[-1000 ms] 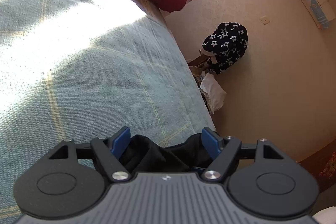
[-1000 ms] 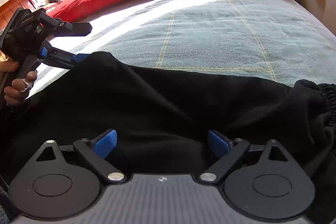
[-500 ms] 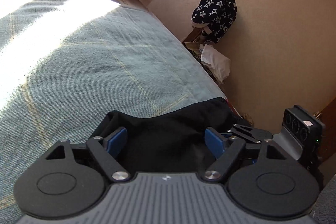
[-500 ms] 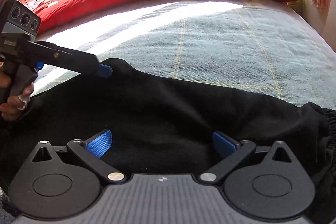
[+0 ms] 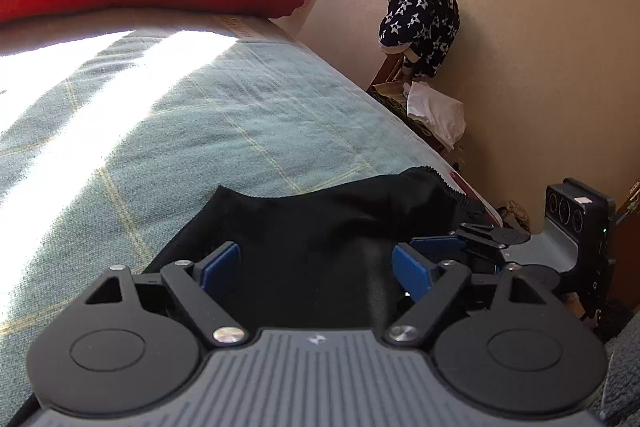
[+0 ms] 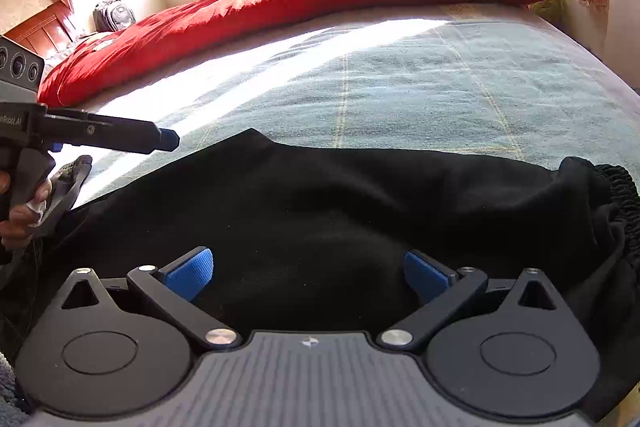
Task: Fold clothes
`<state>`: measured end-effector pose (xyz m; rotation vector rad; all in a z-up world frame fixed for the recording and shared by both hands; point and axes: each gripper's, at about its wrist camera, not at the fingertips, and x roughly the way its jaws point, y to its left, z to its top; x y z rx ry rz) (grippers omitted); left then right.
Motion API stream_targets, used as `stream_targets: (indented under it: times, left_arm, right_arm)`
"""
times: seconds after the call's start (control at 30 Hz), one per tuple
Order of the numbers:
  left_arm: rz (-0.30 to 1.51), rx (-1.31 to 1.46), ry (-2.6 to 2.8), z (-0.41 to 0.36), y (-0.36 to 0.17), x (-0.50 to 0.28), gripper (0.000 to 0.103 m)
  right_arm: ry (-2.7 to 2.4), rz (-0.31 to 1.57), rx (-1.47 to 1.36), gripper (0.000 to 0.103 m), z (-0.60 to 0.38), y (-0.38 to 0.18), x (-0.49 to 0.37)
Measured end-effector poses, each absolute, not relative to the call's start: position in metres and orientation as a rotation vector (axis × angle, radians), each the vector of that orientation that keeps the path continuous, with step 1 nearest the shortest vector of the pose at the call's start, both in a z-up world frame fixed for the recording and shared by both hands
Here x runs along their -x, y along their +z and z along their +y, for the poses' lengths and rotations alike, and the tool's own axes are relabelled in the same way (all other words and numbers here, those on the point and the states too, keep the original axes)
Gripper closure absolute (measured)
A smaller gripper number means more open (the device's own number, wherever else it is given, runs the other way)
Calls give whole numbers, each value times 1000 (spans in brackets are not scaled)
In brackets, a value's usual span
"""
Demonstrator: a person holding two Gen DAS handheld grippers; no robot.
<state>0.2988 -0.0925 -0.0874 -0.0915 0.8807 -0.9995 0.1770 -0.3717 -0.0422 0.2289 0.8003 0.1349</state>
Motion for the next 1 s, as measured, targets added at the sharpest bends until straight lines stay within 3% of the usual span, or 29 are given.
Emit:
stream_targets:
  times: [0.27, 0.5, 0.67, 1.0]
  left_arm:
    - [898, -128, -815, -93, -116, -255, 20]
    - [821, -149, -851, -83, -84, -205, 19]
    - [875, -205, -774, -65, -106, -158, 19]
    - [772, -174, -595, -15, -115, -103, 17]
  right_arm:
    - [56, 862, 55, 0, -357, -57, -147]
    - [96, 800, -9, 0, -359, -48, -124]
    - [78, 808, 101, 0, -343, -60, -108]
    - [167, 631, 85, 0, -302, -51, -88]
